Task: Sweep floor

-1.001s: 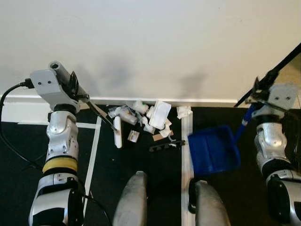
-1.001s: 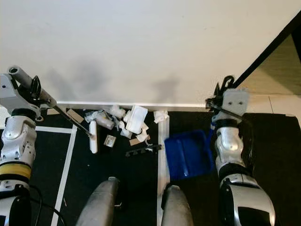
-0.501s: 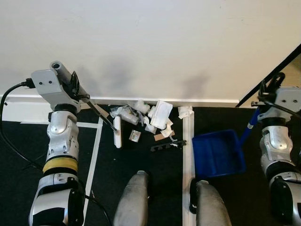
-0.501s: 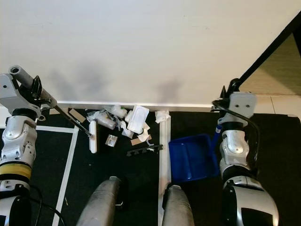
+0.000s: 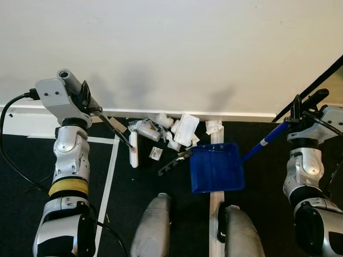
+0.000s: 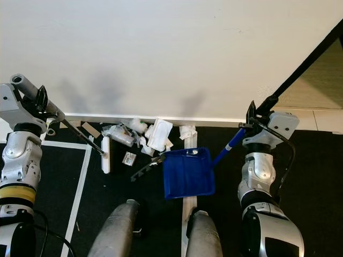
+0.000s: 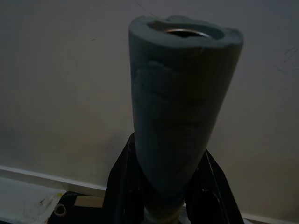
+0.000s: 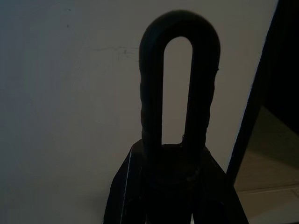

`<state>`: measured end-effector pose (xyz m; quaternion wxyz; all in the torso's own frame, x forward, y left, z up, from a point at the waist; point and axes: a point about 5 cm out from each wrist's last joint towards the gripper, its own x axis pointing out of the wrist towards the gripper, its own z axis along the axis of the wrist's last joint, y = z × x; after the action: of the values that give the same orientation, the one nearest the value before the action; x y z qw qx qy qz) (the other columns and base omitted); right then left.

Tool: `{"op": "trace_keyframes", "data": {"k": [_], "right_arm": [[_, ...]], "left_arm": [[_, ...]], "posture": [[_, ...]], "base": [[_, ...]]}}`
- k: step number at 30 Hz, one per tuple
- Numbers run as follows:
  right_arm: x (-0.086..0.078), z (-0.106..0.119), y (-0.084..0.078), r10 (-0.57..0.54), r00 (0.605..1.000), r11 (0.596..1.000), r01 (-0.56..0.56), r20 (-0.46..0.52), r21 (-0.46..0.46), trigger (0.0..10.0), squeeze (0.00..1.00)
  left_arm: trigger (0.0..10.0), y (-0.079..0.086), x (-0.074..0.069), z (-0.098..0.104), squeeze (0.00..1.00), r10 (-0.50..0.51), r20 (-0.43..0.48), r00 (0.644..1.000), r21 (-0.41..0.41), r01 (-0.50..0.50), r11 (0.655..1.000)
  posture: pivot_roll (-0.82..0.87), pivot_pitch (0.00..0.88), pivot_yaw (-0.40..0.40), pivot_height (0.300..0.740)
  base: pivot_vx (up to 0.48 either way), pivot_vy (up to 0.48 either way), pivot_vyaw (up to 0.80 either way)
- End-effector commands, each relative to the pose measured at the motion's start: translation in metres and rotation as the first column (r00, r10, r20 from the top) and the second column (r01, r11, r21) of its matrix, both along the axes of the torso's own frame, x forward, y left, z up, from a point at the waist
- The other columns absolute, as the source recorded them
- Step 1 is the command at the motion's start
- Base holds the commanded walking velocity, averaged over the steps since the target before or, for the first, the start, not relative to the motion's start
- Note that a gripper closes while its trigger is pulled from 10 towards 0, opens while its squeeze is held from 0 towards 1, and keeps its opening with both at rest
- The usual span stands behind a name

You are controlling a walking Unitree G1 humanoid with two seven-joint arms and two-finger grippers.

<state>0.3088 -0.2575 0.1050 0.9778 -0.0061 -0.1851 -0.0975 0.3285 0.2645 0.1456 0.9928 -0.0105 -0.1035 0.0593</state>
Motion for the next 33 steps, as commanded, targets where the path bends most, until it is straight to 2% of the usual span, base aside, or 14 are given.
{"op": "trace_keyframes", "data": {"k": [1,10,12,13,21,28,33], "right_arm": [[-0.006,-0.003,-0.001,0.007,1.0,1.0,-0.007,0.009,-0.019,10.0,0.0],[-0.007,0.009,-0.016,-0.016,0.999,0.998,0.019,0.043,-0.063,10.0,0.0],[-0.007,0.01,-0.019,-0.022,0.999,0.997,0.025,0.039,-0.075,10.0,0.0],[-0.008,0.011,-0.024,-0.027,0.999,0.993,0.029,0.021,-0.116,10.0,0.0],[-0.012,0.012,-0.033,-0.059,0.998,0.981,0.058,-0.001,-0.184,10.0,0.0],[-0.015,-0.003,-0.026,-0.054,0.997,0.985,0.044,-0.056,-0.166,10.0,0.0],[-0.018,-0.019,-0.01,-0.037,0.995,0.992,0.025,-0.095,-0.121,10.0,0.0]], "left_arm": [[10.0,0.0,-0.001,0.006,0.0,-0.002,0.037,0.999,0.001,0.002,1.0],[10.0,0.001,-0.001,0.006,0.0,-0.005,0.035,0.999,0.007,0.005,1.0],[10.0,0.001,-0.001,0.006,0.0,-0.006,0.034,0.999,0.008,0.005,1.0],[10.0,0.0,-0.001,0.007,0.0,-0.008,0.035,0.999,0.011,0.008,1.0],[10.0,0.001,-0.002,0.007,0.0,-0.011,0.035,0.999,0.015,0.01,1.0],[10.0,0.003,-0.002,0.007,0.0,-0.011,0.034,0.999,0.018,0.011,1.0],[10.0,0.003,-0.002,0.007,0.0,-0.013,0.034,0.999,0.02,0.012,1.0]], "posture": [[0.24,0.269,0.085,0.74],[0.24,0.266,0.089,0.74],[0.24,0.265,0.091,0.74],[0.25,0.266,0.091,0.74],[0.25,0.265,0.093,0.74],[0.25,0.262,0.094,0.74],[0.26,0.26,0.097,0.74]], "base": [[0.0,0.0,0.0],[0.0,0.0,0.0],[0.0,0.0,0.0],[0.0,0.0,0.0],[0.0,0.0,0.0],[0.0,0.0,0.0],[0.0,0.0,0.0]]}}
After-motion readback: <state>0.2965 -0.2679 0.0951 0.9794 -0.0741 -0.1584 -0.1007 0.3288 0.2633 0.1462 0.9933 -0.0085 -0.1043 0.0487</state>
